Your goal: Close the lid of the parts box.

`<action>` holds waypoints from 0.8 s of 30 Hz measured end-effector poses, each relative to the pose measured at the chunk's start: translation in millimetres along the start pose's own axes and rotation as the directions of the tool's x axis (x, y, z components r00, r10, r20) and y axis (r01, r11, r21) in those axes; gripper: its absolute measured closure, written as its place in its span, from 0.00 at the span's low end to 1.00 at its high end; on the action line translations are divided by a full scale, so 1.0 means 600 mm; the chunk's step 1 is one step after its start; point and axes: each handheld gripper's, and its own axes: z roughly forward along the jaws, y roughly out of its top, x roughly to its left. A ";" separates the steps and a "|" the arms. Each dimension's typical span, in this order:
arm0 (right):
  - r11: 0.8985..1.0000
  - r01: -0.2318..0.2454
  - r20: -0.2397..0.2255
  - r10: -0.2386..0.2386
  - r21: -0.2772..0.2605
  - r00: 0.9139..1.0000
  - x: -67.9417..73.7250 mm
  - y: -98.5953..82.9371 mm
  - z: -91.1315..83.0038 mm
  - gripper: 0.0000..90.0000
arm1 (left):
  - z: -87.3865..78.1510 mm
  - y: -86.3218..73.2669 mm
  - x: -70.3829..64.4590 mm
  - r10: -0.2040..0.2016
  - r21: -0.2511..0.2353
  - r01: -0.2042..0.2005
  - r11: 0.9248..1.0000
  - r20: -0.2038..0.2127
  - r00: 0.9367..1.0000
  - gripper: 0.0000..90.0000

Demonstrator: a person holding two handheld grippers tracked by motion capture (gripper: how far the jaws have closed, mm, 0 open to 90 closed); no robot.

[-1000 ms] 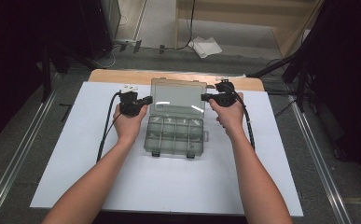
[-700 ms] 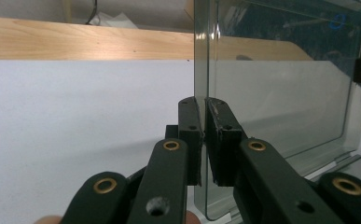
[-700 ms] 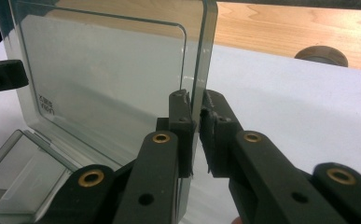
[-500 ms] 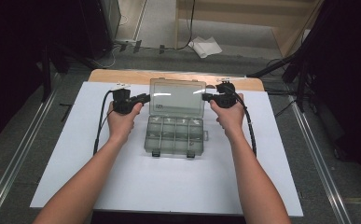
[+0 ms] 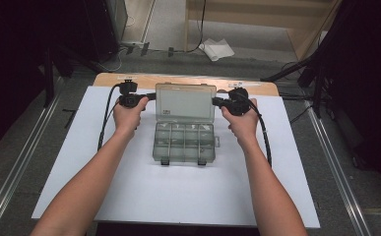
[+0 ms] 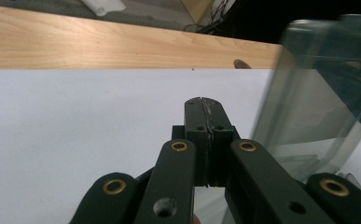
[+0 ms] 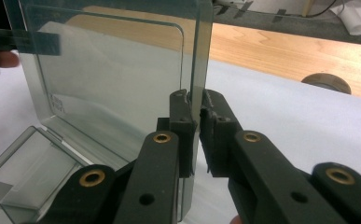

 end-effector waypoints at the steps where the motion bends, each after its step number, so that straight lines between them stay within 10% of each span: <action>1: 1.000 0.008 0.000 -0.008 -0.002 1.000 0.000 -0.001 -0.001 0.94 | 0.004 0.000 0.001 -0.012 0.002 0.012 1.000 0.012 1.000 0.99; 13: 1.000 0.019 -0.008 -0.019 -0.016 1.000 0.002 -0.009 -0.010 0.94 | 0.017 -0.006 0.001 -0.056 0.020 0.054 0.998 0.142 0.988 0.99; 24: 1.000 0.025 -0.034 -0.026 -0.019 0.999 0.002 -0.012 -0.015 0.85 | 0.013 -0.010 -0.005 -0.011 0.040 0.005 0.999 0.163 0.987 1.00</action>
